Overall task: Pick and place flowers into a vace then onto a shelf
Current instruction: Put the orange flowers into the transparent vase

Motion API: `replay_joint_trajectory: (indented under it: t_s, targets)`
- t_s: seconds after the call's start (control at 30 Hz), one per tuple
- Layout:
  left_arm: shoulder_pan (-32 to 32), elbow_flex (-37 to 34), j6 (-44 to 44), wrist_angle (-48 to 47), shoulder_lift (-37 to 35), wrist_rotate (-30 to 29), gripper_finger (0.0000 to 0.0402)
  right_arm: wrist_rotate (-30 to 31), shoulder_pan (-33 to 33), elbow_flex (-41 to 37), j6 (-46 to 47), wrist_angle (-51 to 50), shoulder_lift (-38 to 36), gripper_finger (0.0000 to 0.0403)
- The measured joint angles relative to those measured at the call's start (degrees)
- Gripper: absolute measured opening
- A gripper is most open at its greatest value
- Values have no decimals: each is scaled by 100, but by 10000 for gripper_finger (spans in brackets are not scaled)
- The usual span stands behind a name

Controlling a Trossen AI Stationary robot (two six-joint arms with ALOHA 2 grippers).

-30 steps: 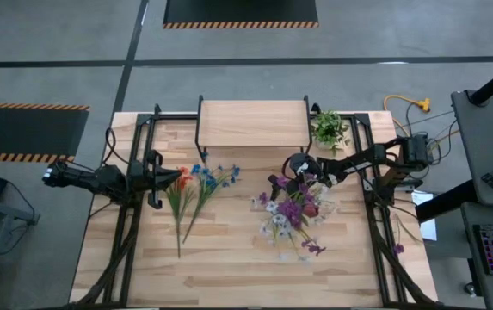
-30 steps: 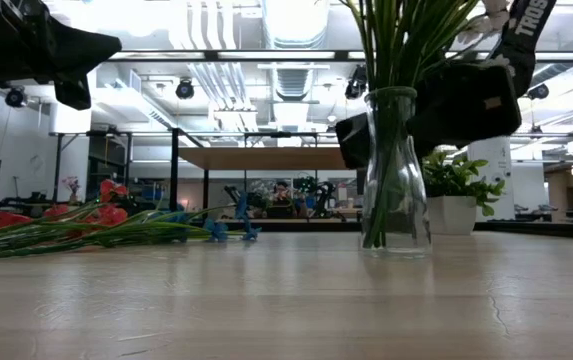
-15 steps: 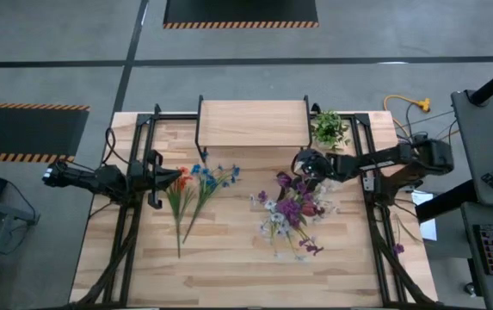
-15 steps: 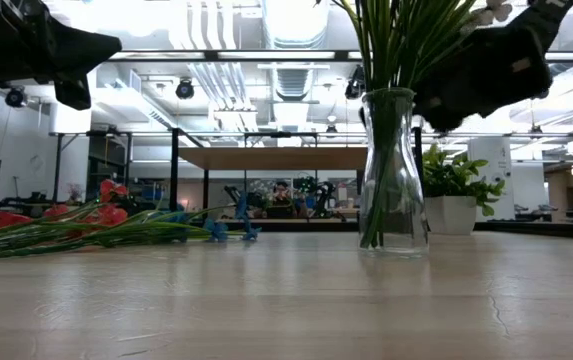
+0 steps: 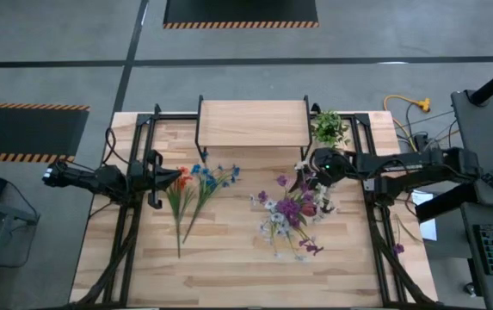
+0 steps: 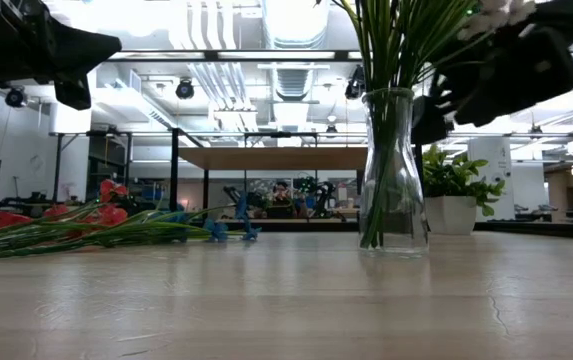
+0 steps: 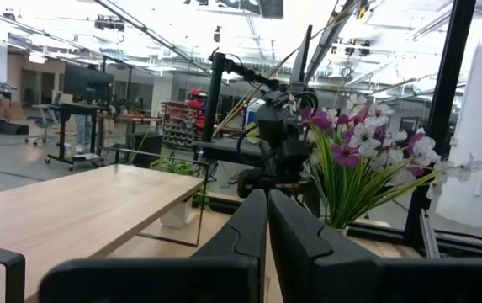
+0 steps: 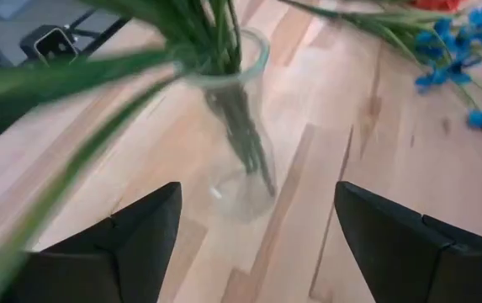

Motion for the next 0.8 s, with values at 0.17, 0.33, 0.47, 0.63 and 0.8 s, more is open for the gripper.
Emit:
replay_joint_trajectory:
  t_s: [0.17,0.33,0.47,0.63,0.8]
  targets:
    - [0,0,2,-2,-1,0,0,283,-58,-451,288,0,-637,291]
    - [0,0,2,0,-2,3,0,907,-78,-934,811,34,-1384,280]
    - [2,0,3,3,-2,3,0,1524,-80,-1320,1327,37,-2086,269]
    - [2,0,4,0,-2,5,0,2141,-78,-1746,1699,170,-3047,253]
    - [0,0,4,0,-2,5,0,2415,-76,-1949,1863,156,-3914,238]
